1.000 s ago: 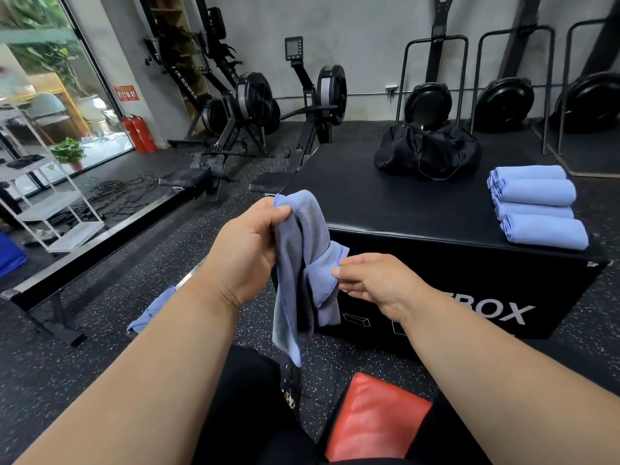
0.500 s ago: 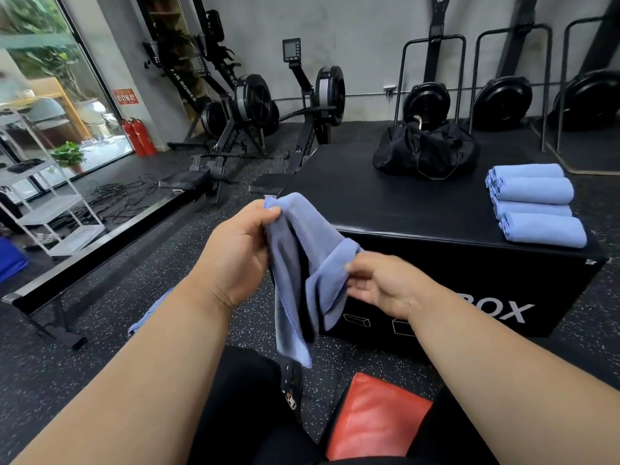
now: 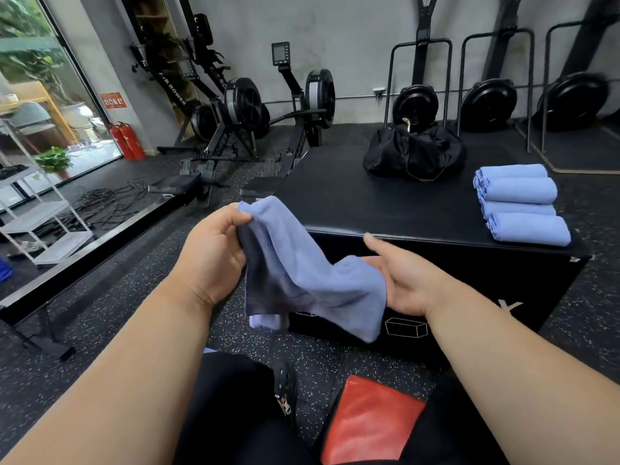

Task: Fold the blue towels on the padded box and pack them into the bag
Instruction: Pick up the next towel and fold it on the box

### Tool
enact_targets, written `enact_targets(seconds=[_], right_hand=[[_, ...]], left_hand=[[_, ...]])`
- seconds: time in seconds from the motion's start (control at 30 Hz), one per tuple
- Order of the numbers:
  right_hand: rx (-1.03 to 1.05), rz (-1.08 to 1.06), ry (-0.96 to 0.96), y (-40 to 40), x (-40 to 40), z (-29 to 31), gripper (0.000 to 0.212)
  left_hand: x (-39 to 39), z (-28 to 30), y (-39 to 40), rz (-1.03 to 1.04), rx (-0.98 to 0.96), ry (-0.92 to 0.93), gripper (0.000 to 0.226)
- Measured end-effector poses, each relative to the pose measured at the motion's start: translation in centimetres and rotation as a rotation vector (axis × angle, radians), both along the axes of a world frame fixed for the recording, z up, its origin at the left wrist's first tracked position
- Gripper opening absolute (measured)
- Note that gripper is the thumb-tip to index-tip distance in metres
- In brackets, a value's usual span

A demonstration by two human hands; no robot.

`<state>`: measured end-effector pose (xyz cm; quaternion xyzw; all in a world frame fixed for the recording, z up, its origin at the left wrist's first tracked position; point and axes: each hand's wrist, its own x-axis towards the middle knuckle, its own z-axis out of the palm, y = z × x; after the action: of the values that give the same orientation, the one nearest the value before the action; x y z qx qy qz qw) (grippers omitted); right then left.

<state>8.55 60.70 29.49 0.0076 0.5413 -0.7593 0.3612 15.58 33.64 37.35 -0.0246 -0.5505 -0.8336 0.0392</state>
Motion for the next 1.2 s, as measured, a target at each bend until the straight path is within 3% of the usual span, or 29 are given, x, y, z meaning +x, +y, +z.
enact_targets(seconds=[0.1,0.27,0.4,0.53,0.67,0.77,0.9,1.03,1.13,1.2], right_hand=[[-0.021,-0.163,0.122,0.1,-0.3,-0.2,0.043],[-0.047,-0.065,0.069,0.2,0.3,-0.1,0.046],[-0.366,-0.244,0.118,1.5,-1.2,1.3,0.044],[-0.106,-0.197,0.108,1.1,-1.1,0.7,0.047],[0.067,-0.435,0.386,2.1,-0.9,1.0,0.028],[0.067,-0.401,0.443,2.5,-0.8,1.5,0.025],[0.088,-0.368,0.529,2.2,0.1,1.8,0.025],[0.02,-0.399,0.577,3.1,-0.1,2.1,0.026],[0.06,-0.404,0.571,3.5,-0.5,2.1,0.026],[0.134,-0.401,0.577,3.4,-0.6,2.0,0.026]], left_hand=[[-0.1,-0.1,-0.6,0.04,-0.025,-0.013,0.031],[0.0,-0.7,-1.5,0.091,-0.032,-0.08,0.015],[0.6,-0.9,-1.0,0.08,-0.079,-0.051,0.048],[0.4,-1.1,-1.2,0.065,-0.096,-0.052,0.048],[0.7,-2.1,-1.4,0.059,-0.021,-0.052,0.043],[-0.1,-3.4,-1.9,0.199,-0.024,-0.174,0.028],[-1.5,-5.6,-2.2,0.344,-0.168,-0.341,0.036],[-1.6,-5.0,-2.1,0.407,0.006,-0.189,0.011],[-2.0,-5.3,-1.8,0.375,-0.02,-0.262,0.033],[-2.2,-5.8,-1.4,0.362,-0.09,-0.306,0.037]])
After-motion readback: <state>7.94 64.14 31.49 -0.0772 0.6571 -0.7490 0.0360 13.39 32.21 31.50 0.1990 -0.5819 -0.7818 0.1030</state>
